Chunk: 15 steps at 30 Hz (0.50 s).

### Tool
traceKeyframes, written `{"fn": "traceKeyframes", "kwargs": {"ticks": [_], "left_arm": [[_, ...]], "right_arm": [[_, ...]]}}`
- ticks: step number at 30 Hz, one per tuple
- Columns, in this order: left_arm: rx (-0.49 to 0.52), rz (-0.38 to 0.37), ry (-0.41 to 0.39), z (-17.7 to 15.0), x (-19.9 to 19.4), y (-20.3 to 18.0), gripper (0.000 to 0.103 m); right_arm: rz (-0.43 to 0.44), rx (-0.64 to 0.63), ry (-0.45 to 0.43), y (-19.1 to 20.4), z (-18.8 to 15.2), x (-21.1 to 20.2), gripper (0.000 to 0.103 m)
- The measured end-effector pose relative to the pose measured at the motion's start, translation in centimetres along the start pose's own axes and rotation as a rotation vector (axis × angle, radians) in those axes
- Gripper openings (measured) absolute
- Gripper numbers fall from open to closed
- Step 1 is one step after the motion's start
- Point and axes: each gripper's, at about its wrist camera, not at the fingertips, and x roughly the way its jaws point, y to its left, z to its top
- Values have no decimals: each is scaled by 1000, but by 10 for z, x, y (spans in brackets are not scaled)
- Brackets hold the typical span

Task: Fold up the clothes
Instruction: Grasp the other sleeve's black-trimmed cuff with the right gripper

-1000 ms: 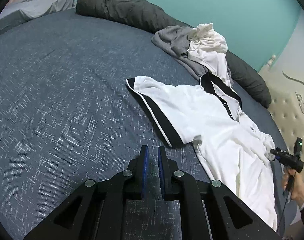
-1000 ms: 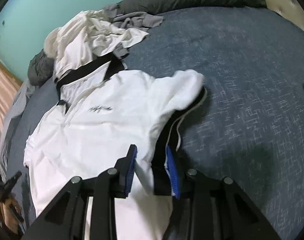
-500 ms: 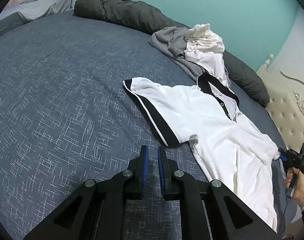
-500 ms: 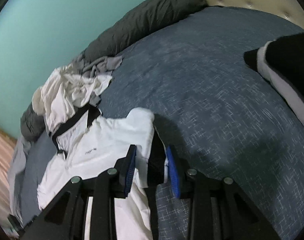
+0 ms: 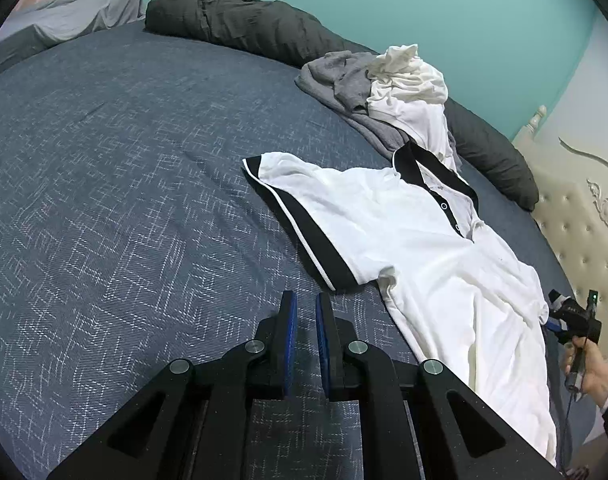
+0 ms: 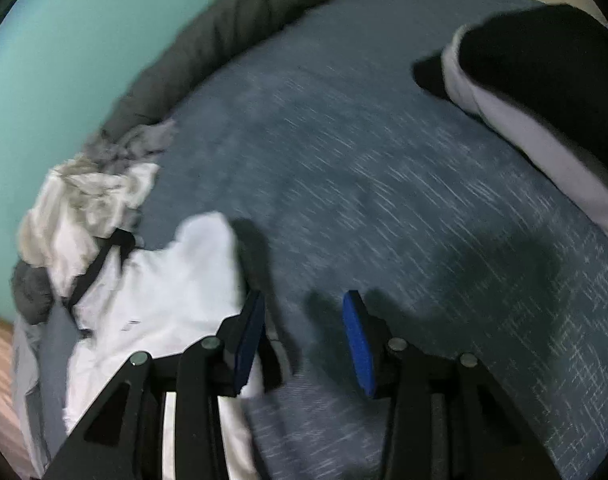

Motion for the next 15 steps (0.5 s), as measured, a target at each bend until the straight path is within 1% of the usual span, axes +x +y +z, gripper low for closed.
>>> {"fn": "traceKeyframes", "kwargs": {"ticks": [1, 4, 9, 13, 15], "left_arm": [[-1, 0, 2, 0, 1, 0, 10], [1, -2, 6, -1, 2, -1, 10], [8, -9, 12, -2, 2, -4, 10], [8, -13, 12, -3, 2, -5, 10], [7, -14, 11, -2, 2, -4, 10]], "right_arm": [[-12, -27, 13, 3, -1, 5, 41], [43, -144, 16, 27, -6, 10, 41], [61, -411, 52, 83, -30, 21, 41], [46, -499, 84, 104, -48, 32, 41], [60, -527, 89, 110, -53, 34, 41]]}}
